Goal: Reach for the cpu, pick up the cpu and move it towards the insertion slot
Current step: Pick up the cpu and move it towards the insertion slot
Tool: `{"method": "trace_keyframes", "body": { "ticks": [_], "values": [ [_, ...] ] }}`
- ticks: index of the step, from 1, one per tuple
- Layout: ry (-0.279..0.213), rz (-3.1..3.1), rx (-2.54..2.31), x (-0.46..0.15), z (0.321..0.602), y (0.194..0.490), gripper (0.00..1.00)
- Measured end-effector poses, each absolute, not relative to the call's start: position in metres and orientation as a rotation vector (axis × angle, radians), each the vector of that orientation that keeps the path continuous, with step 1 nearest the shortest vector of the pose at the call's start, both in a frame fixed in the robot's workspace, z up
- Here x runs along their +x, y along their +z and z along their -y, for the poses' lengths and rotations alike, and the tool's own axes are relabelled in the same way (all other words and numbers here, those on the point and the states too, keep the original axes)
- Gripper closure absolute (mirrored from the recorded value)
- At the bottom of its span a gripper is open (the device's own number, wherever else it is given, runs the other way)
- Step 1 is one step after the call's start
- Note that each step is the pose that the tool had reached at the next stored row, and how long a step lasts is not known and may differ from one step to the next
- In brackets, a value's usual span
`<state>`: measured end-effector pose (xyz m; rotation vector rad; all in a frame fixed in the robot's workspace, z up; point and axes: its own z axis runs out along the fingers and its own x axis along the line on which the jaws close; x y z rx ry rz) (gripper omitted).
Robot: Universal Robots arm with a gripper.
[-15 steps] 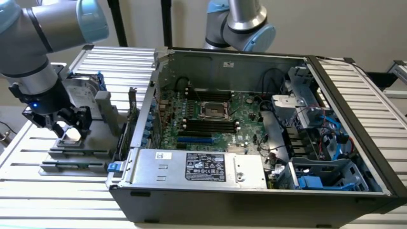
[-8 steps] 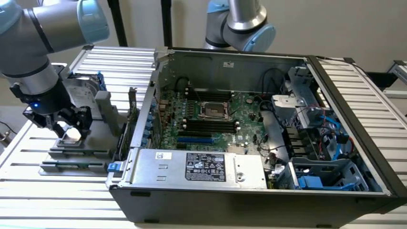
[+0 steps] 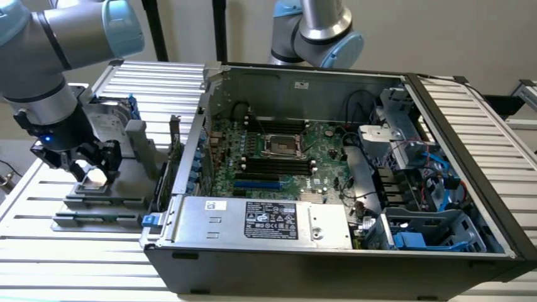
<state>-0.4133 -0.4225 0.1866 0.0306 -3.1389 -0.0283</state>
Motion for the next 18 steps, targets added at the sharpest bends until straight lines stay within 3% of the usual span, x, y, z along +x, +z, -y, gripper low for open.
{"method": "trace_keyframes", "body": {
  "ticks": [3, 4, 18],
  "values": [
    [-0.026, 3.139, 0.031, -0.4134, 0.4221, 0.1864, 0.37],
    [-0.025, 3.139, 0.031, -0.4134, 0.4220, 0.1864, 0.44],
    [-0.022, 3.139, 0.031, -0.4134, 0.4217, 0.1863, 0.46]
  ]
}}
